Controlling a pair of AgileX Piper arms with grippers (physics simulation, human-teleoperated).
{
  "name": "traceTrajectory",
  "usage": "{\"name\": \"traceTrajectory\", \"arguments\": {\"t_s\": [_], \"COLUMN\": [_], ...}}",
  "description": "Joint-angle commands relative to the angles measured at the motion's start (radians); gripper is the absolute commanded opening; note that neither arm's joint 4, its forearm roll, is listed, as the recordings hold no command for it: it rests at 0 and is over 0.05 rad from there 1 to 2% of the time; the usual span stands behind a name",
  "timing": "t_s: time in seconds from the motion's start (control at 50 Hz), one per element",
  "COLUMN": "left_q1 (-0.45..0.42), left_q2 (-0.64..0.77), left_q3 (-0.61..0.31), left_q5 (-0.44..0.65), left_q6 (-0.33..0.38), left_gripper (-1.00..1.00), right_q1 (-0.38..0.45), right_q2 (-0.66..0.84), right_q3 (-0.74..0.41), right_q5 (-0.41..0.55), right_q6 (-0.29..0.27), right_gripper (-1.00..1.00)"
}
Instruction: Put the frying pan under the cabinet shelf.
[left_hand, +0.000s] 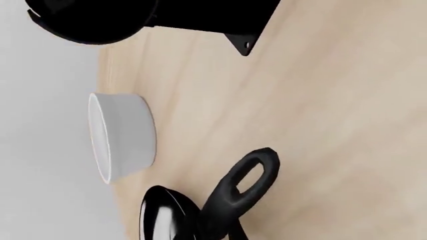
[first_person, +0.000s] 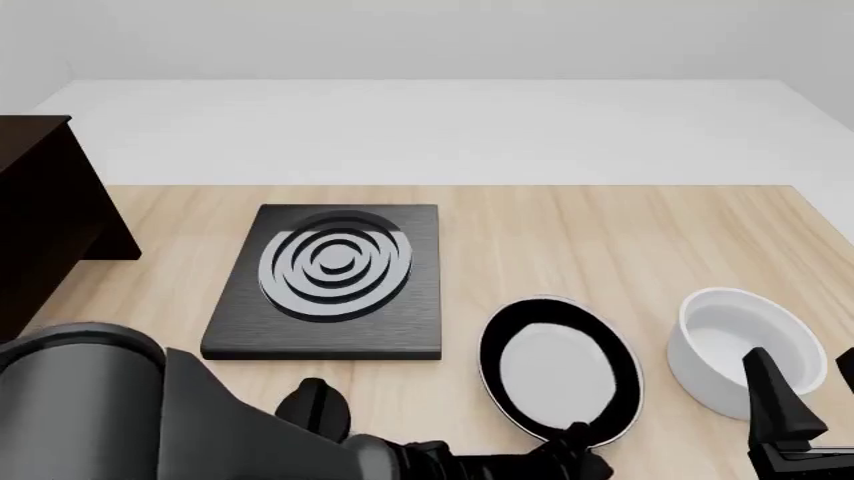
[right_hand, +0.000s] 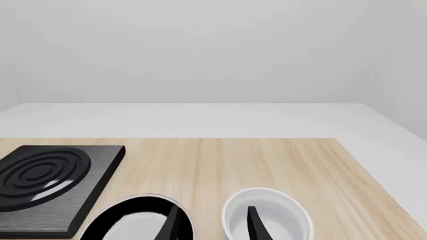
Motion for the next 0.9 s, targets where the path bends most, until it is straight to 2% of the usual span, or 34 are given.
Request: {"name": "traceTrajectory", "arguments": {"t_s": [0.02, 0.08, 0.12, 0.14, 0.34, 0.38, 0.42, 0.46, 0.56, 0.64, 0.7, 0.84, 0.9], "left_q1": [0.027, 0.032, 0.048, 0.07, 0.106, 0.127, 0.134, 0.158, 0.179, 0.187, 0.185, 0.199, 0.202], "left_q2": [0.097, 0.102, 0.107, 0.116, 0.059, 0.057, 0.036, 0.032, -0.006, -0.044, -0.075, -0.135, -0.159], "left_q3": [0.061, 0.069, 0.074, 0.09, 0.119, 0.137, 0.134, 0.149, 0.156, 0.179, 0.183, 0.213, 0.207], "left_q5": [0.002, -0.009, -0.023, -0.047, -0.035, -0.069, -0.054, -0.085, -0.088, -0.123, -0.111, -0.149, -0.135], "left_q6": [0.038, 0.052, 0.084, 0.147, 0.236, 0.294, 0.296, 0.352, 0.393, 0.473, 0.482, 0.571, 0.578], "left_gripper": [-1.0, -1.0, -1.0, -1.0, -1.0, -1.0, -1.0, -1.0, -1.0, -1.0, -1.0, -1.0, -1.0], "right_q1": [0.0, 0.0, 0.0, 0.0, 0.0, 0.0, 0.0, 0.0, 0.0, 0.0, 0.0, 0.0, 0.0], "right_q2": [0.0, 0.0, 0.0, 0.0, 0.0, 0.0, 0.0, 0.0, 0.0, 0.0, 0.0, 0.0, 0.0], "right_q3": [0.0, 0.0, 0.0, 0.0, 0.0, 0.0, 0.0, 0.0, 0.0, 0.0, 0.0, 0.0, 0.0], "right_q5": [0.0, 0.0, 0.0, 0.0, 0.0, 0.0, 0.0, 0.0, 0.0, 0.0, 0.0, 0.0, 0.0], "right_q6": [0.0, 0.0, 0.0, 0.0, 0.0, 0.0, 0.0, 0.0, 0.0, 0.0, 0.0, 0.0, 0.0], "right_gripper": [1.0, 1.0, 1.0, 1.0, 1.0, 1.0, 1.0, 1.0, 1.0, 1.0, 1.0, 1.0, 1.0]}}
